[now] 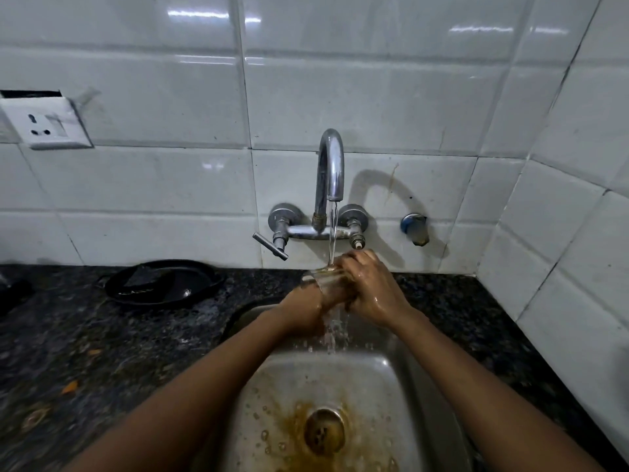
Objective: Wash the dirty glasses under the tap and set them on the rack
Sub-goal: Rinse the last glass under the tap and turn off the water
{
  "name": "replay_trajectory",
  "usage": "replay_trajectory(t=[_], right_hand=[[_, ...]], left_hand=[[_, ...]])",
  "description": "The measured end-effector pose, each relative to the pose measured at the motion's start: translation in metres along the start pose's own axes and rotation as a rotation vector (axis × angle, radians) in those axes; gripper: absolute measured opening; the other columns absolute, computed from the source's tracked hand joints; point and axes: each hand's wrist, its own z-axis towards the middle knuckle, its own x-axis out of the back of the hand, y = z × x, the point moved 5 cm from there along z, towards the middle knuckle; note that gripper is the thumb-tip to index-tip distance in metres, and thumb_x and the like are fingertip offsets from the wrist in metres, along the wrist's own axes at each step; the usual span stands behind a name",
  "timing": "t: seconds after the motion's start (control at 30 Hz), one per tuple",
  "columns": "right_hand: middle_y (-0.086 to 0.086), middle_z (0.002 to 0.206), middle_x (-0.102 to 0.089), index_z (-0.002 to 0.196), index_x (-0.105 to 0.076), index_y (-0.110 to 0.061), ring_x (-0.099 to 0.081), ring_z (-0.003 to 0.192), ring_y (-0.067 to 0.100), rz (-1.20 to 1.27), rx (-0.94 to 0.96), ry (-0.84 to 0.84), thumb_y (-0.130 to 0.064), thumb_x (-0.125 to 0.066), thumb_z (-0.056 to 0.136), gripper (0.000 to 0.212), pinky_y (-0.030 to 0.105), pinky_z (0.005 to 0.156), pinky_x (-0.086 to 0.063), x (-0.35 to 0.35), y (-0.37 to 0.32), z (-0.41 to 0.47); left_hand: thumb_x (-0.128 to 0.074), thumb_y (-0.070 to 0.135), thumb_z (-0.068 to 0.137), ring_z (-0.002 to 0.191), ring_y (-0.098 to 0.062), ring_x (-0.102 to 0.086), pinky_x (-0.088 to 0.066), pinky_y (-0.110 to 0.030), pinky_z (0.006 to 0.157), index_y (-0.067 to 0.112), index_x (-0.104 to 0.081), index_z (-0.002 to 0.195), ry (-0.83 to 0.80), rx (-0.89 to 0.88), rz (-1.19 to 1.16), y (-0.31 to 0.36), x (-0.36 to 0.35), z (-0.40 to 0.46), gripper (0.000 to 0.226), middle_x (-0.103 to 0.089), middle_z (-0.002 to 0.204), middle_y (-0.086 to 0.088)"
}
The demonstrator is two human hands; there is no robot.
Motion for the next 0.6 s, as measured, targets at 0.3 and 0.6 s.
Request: replay_trajectory(t=[0.3, 0.6], right_hand=[[0.010, 0.124, -0.054, 0.127, -0.049, -0.014, -0.042, 0.113, 0.026, -0.050, -0.270, 0.046, -0.030, -0.076, 0.070, 0.065, 0.033, 0.089, -0.039, 0.002, 0.015, -0.002], [0.010, 0.128, -0.055, 0.126, -0.053, -0.015, -0.041, 0.121, 0.030, -0.137, -0.034, 0.064, -0.010, -0.072, 0.072, 0.058, 0.043, 0.097, -0.038, 0.029, -0.001, 0.006]], left_hand=[[-0.040, -0.005, 0.053, 0.109, -0.036, -0.055, -0.048, -0.048, 0.090, 0.000, -0.056, 0.096, 0.044, 0.568, -1.662, -0.009, 0.011, 0.014, 0.046, -0.062, 0.106, -0.019], [-0.047, -0.017, 0.081, 0.097, -0.001, -0.059, -0.047, -0.011, 0.085, 0.008, -0.058, 0.114, 0.072, 0.100, -0.871, 0.023, 0.013, 0.006, 0.043, -0.061, 0.110, 0.005]])
